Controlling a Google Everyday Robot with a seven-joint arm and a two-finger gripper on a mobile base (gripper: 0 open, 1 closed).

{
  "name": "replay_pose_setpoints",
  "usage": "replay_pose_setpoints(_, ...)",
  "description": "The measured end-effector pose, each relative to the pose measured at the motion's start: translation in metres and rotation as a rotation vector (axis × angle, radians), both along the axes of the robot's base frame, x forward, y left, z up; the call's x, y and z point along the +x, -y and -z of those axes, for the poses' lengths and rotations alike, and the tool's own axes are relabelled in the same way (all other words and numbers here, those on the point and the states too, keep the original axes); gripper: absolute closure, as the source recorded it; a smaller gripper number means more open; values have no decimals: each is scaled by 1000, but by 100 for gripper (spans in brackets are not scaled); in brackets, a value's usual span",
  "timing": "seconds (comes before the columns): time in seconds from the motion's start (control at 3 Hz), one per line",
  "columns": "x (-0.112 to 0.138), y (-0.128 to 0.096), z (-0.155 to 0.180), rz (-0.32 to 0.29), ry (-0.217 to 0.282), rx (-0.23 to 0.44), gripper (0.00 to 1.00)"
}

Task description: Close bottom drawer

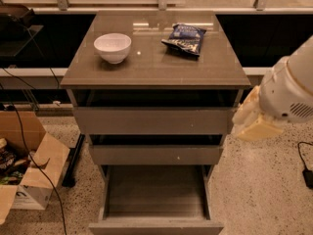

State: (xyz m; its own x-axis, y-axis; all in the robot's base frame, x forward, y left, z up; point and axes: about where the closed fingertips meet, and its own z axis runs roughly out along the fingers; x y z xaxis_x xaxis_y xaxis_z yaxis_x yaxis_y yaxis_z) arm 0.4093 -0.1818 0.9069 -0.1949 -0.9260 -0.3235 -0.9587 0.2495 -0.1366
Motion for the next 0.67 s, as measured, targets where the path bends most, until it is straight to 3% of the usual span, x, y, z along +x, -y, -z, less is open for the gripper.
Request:
replay_pose_setpoints(0.33,-19,-21,60,-18,-46,137,87)
replay_pose_setpoints(0.67,-26,-32,132,-5,-98,273,100)
